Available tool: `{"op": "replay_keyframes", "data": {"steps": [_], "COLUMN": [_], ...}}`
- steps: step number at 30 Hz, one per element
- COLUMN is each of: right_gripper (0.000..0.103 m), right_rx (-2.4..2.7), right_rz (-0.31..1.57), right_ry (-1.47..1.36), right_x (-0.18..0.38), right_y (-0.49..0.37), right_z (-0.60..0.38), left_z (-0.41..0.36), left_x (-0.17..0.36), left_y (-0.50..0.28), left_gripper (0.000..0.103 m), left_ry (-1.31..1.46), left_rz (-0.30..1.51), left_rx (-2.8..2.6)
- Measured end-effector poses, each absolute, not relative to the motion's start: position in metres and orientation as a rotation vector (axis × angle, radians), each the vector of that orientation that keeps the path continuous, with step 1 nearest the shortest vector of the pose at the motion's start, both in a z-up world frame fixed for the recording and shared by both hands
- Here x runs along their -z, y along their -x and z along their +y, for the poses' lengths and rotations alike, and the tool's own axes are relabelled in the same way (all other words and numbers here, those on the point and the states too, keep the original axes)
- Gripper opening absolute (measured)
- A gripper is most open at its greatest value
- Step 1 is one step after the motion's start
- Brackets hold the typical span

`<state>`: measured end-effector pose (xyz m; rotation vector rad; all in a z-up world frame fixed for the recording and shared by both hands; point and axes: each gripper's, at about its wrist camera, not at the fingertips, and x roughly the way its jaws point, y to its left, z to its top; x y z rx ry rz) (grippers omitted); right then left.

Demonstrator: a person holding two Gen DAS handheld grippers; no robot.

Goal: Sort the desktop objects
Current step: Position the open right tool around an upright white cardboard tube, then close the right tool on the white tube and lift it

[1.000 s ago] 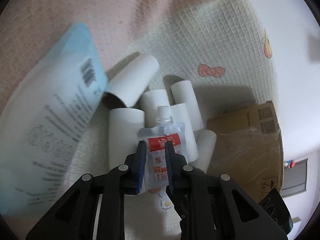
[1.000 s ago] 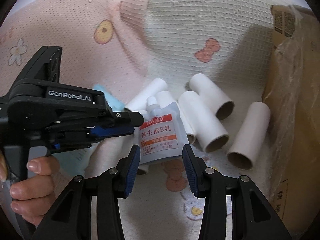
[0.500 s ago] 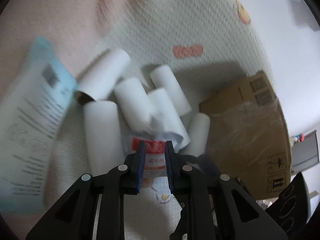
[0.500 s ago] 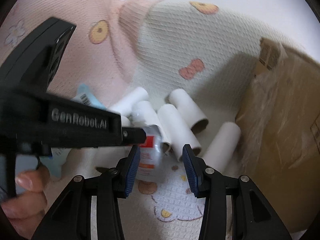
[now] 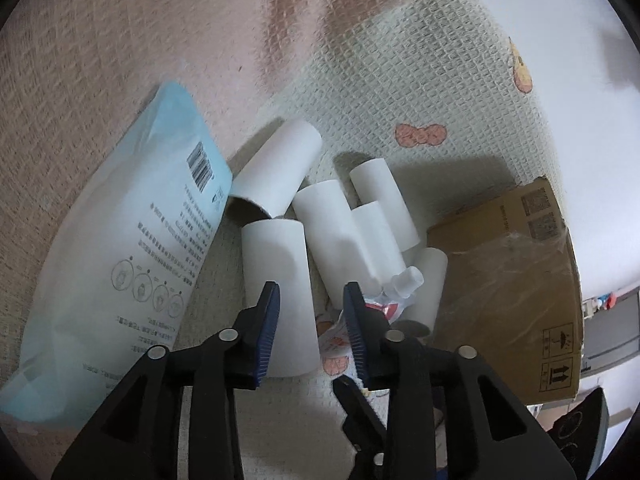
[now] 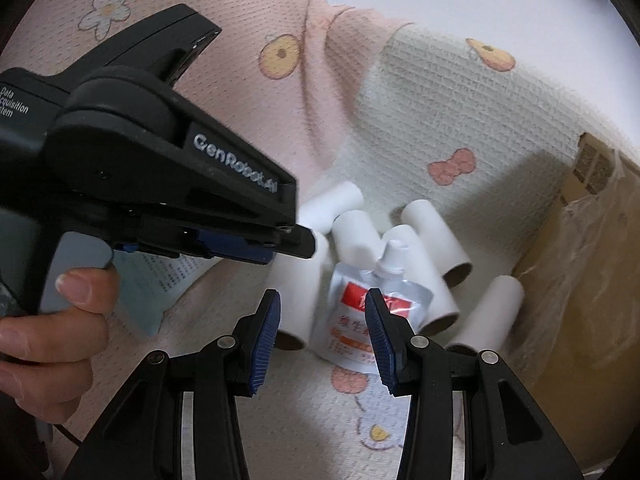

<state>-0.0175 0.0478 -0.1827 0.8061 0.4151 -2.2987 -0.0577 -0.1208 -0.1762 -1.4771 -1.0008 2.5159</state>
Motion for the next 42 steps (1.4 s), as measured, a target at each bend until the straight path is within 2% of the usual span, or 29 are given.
{"op": "replay_keyframes", "data": {"steps": [7,11,29,42], "right_gripper": [0.040,0.040,0.042,0.043], "right_rx": [2.245,2.219,2.115,2.084], "right_rz": [0.334,0.310,0.098,0.174], "right_ry": [-0.889,-0.950,-1.123,-1.121], "right_x": [0.194,0.204,0.222,0.216], "right_y": [0.020,0.026,0.057,0.054], "right_z": [0.043,0.039,0.043,0.037], "left_z": [-0.126,-0.126,-0.126,-0.122], "left_x": [0.193,0.202,0.212,0.212], "left_y": [0.060,0.064,0.075,0.081], "left_gripper": [0.040,0.040,0.041,0.044], "left_ry": [1.516,1.593,1.626,1.699], "left_rz": [-1.058,-1.043,-1.062,-1.046], "left_rx": [-2.454,-2.460,-2.378,-2.368]}}
